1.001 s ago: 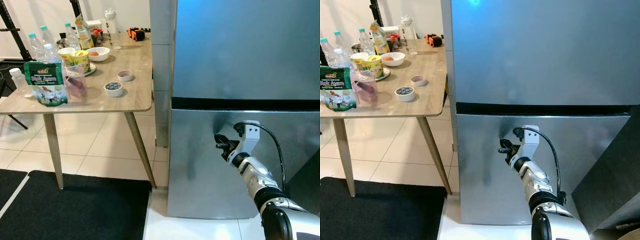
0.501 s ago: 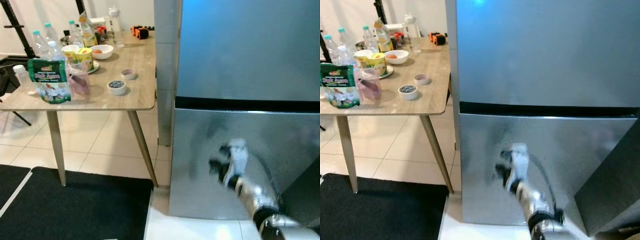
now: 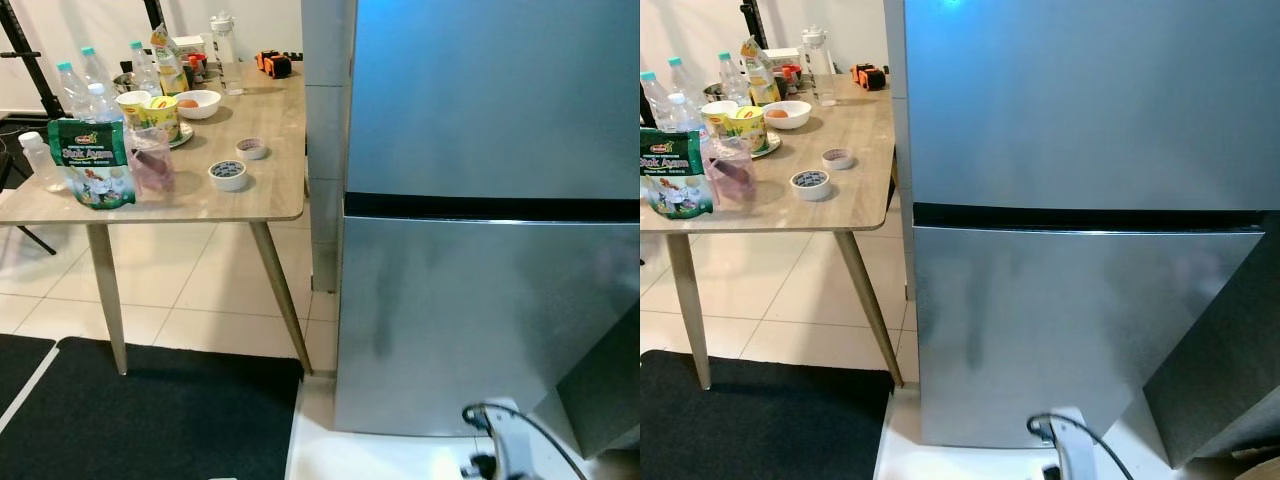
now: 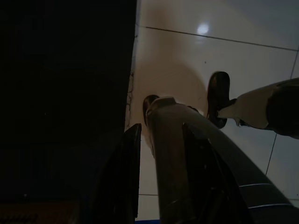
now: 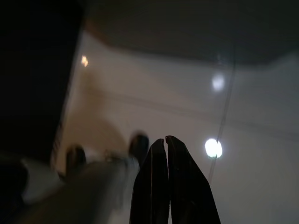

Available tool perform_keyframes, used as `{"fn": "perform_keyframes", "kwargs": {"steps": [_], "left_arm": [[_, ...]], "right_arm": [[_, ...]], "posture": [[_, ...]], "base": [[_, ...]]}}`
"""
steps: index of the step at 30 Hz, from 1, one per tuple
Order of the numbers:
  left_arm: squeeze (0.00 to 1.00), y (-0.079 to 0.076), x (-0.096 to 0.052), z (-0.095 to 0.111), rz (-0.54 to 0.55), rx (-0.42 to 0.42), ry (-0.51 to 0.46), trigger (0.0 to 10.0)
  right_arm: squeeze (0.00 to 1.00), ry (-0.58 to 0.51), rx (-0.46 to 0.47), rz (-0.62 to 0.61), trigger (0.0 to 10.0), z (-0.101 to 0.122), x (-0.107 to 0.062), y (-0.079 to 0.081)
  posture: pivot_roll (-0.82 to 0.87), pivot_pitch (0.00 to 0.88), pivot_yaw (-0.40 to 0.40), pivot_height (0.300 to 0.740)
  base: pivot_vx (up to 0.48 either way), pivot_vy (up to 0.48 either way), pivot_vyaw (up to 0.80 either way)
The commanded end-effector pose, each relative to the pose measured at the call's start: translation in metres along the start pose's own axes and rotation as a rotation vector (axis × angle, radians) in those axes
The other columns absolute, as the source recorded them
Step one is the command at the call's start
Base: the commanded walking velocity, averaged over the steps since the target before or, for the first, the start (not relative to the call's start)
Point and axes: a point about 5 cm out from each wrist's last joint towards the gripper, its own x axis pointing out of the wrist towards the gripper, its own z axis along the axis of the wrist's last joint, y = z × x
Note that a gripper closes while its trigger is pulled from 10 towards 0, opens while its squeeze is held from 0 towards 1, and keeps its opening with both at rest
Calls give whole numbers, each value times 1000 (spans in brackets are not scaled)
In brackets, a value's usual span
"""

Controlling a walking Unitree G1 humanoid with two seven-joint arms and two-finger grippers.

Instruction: Restocking fridge

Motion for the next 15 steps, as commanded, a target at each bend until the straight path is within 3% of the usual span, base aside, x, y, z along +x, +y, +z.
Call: {"fn": "perform_keyframes", "kwargs": {"steps": [1,7,15], "left_arm": [[0,-1,-2,-12,-4,3,50,10000],[0,1,-3,-12,5,3,49,10000],[0,1,-3,-13,1,0,53,10000]], "right_arm": [[0,56,37,-38,10000,-19,-5,-5],[0,143,36,-68,10000,-47,-14,-9],[0,149,69,-40,10000,-52,-17,-10]], "posture": [[-62,71,6,740],[-59,75,4,740],[-60,77,4,740]], "base": [[0,0,0],[0,0,0],[0,0,74]]}}
